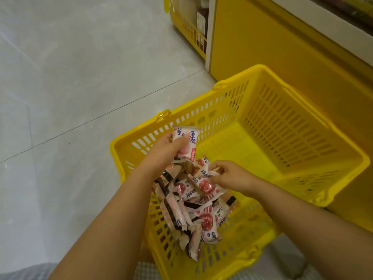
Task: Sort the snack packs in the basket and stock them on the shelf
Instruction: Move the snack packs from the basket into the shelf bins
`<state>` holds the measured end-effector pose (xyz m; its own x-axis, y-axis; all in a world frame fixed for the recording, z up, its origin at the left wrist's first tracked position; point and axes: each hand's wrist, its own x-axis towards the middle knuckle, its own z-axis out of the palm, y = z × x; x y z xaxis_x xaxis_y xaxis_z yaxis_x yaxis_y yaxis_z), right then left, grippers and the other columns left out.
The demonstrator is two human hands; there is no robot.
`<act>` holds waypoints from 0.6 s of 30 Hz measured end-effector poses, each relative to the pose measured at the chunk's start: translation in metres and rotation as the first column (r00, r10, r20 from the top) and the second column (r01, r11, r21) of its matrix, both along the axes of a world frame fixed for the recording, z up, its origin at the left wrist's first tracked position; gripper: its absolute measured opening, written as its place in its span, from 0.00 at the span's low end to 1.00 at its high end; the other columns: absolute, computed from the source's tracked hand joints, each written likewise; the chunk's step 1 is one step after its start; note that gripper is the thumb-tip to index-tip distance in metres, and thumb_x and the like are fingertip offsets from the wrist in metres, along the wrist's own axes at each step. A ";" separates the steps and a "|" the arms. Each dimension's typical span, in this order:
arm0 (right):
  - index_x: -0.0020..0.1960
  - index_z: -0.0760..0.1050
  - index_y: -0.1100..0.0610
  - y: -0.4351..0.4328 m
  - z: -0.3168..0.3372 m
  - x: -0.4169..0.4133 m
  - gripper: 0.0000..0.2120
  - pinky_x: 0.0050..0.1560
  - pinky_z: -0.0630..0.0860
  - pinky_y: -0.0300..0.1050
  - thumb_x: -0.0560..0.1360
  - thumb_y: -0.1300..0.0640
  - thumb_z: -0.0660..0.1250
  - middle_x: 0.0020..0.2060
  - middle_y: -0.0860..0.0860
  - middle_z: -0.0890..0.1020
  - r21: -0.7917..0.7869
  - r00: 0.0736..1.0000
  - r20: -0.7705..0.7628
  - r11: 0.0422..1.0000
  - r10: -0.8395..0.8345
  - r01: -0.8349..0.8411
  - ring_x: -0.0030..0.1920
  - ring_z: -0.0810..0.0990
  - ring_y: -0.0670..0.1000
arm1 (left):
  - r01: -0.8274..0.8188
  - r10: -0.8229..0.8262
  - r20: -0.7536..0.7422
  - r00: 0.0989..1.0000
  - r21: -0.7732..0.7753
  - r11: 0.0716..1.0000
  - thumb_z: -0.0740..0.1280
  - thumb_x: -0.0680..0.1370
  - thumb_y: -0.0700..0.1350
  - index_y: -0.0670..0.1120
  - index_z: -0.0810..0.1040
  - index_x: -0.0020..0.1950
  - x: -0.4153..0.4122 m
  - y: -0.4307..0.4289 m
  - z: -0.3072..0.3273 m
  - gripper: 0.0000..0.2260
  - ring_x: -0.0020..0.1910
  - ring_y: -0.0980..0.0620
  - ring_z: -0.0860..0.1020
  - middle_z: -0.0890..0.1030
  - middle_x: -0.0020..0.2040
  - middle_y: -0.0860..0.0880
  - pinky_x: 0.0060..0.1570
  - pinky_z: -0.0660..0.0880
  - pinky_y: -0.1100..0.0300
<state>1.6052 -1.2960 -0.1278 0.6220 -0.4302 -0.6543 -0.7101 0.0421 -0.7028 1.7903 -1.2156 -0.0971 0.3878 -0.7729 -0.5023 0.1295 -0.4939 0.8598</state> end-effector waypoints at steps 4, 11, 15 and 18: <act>0.58 0.75 0.60 -0.025 0.013 -0.021 0.12 0.42 0.79 0.49 0.75 0.65 0.67 0.47 0.59 0.83 0.225 0.960 0.057 0.941 -0.273 0.254 0.41 0.84 0.55 | -0.063 0.063 0.004 0.998 -0.012 0.998 0.67 0.77 0.53 0.46 0.75 0.60 -0.001 0.000 -0.002 0.15 0.45 0.46 0.84 0.84 0.49 0.44 0.49 0.81 0.50; 0.60 0.73 0.64 -0.055 0.049 -0.047 0.20 0.40 0.83 0.47 0.69 0.62 0.62 0.49 0.61 0.83 0.611 0.741 0.252 0.696 -0.622 0.376 0.41 0.85 0.56 | -0.228 0.225 -0.114 0.968 -0.010 0.974 0.65 0.79 0.53 0.49 0.72 0.63 -0.025 -0.016 -0.002 0.15 0.45 0.52 0.83 0.83 0.48 0.48 0.37 0.81 0.56; 0.64 0.70 0.62 -0.052 0.069 -0.042 0.23 0.39 0.82 0.48 0.70 0.61 0.60 0.52 0.61 0.81 0.637 0.677 0.325 0.682 -0.660 0.359 0.40 0.84 0.54 | -0.156 0.151 -0.243 0.958 -0.002 0.988 0.63 0.81 0.51 0.56 0.69 0.63 -0.059 -0.027 0.007 0.11 0.43 0.49 0.85 0.82 0.54 0.48 0.38 0.82 0.52; 0.66 0.69 0.62 -0.052 0.089 -0.041 0.19 0.43 0.78 0.50 0.75 0.62 0.60 0.52 0.60 0.80 0.522 0.719 0.354 0.765 -0.598 0.378 0.43 0.81 0.54 | -0.056 0.037 -0.195 0.980 -0.093 0.994 0.62 0.82 0.44 0.54 0.69 0.65 -0.070 -0.033 0.021 0.13 0.40 0.55 0.84 0.82 0.50 0.52 0.34 0.81 0.58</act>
